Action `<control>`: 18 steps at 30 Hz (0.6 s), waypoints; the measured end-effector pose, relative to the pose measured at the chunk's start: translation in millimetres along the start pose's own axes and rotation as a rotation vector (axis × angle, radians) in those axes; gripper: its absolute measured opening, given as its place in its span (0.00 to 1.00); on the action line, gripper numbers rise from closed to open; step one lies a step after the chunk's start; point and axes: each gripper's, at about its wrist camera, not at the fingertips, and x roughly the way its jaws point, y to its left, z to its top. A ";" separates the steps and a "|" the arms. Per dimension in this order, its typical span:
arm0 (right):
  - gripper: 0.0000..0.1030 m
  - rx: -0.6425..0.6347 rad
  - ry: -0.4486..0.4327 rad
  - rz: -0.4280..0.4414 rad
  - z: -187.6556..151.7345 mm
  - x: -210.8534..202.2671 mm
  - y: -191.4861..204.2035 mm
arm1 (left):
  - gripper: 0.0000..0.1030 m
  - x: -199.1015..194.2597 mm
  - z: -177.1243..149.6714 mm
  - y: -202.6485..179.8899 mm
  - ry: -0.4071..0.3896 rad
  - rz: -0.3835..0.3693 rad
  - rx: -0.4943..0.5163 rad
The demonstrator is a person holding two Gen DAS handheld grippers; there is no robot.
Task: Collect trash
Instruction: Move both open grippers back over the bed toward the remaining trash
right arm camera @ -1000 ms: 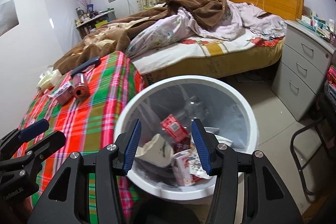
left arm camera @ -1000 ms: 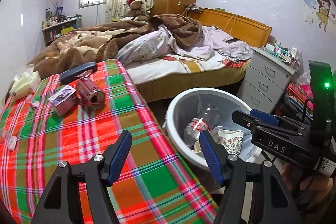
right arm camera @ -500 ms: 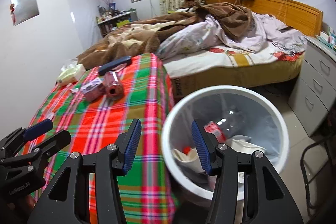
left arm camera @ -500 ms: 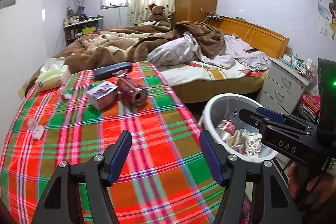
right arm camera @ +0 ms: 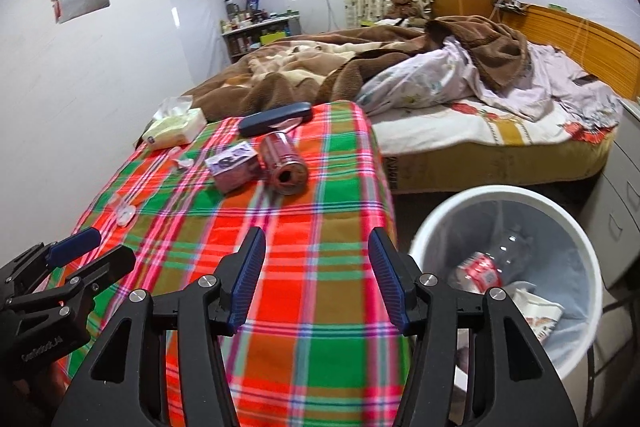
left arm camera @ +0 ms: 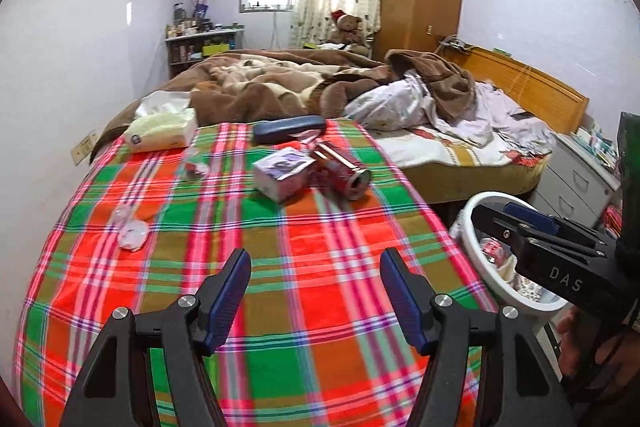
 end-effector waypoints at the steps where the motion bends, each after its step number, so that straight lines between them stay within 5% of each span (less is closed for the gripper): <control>1: 0.54 -0.005 0.002 0.003 0.8 1.2 2.7 | 0.65 0.2 -0.2 6.8 0.001 0.008 -0.007; 18: 0.59 -0.099 0.048 0.027 35.2 61.0 36.5 | 0.65 27.0 10.5 114.8 0.025 0.143 -0.127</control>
